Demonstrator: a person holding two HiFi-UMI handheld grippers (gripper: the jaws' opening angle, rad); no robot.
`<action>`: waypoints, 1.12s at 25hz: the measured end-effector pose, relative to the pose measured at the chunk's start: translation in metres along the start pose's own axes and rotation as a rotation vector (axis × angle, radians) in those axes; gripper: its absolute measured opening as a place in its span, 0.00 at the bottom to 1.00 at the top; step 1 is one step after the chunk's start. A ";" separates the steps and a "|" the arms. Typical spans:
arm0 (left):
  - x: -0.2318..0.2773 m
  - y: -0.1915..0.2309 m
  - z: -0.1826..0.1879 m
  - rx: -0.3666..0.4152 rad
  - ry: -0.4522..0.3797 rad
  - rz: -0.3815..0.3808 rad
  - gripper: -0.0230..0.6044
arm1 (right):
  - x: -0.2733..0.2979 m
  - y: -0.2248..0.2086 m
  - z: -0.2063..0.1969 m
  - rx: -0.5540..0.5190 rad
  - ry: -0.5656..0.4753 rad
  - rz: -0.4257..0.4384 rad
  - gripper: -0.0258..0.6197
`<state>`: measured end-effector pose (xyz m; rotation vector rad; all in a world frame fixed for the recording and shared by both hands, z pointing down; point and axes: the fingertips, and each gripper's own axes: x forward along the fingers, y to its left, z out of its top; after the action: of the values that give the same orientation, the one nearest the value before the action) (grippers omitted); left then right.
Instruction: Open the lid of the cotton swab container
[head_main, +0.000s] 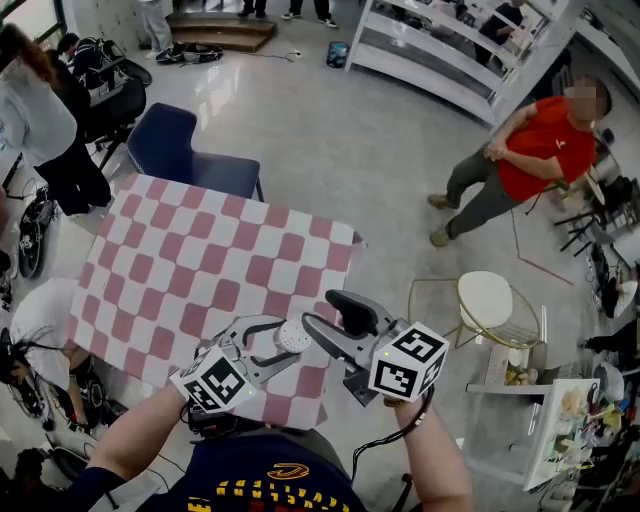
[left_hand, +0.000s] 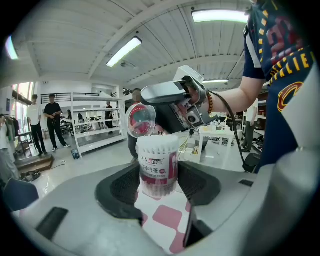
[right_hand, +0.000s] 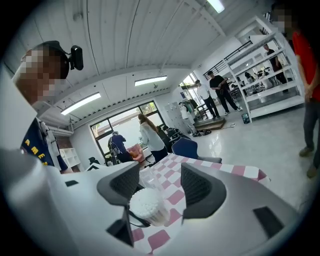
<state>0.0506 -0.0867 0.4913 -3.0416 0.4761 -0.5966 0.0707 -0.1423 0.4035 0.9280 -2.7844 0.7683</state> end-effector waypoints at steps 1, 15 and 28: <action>0.000 -0.001 0.000 0.001 -0.001 -0.001 0.42 | 0.000 -0.002 0.000 0.007 -0.005 -0.004 0.44; -0.001 -0.006 -0.001 0.002 -0.004 0.001 0.42 | -0.001 -0.026 0.002 0.051 -0.024 -0.051 0.44; -0.004 -0.013 0.011 0.016 -0.043 0.012 0.42 | 0.000 -0.042 -0.002 0.115 -0.044 -0.060 0.44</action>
<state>0.0550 -0.0736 0.4808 -3.0267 0.4861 -0.5308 0.0954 -0.1694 0.4232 1.0551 -2.7596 0.9188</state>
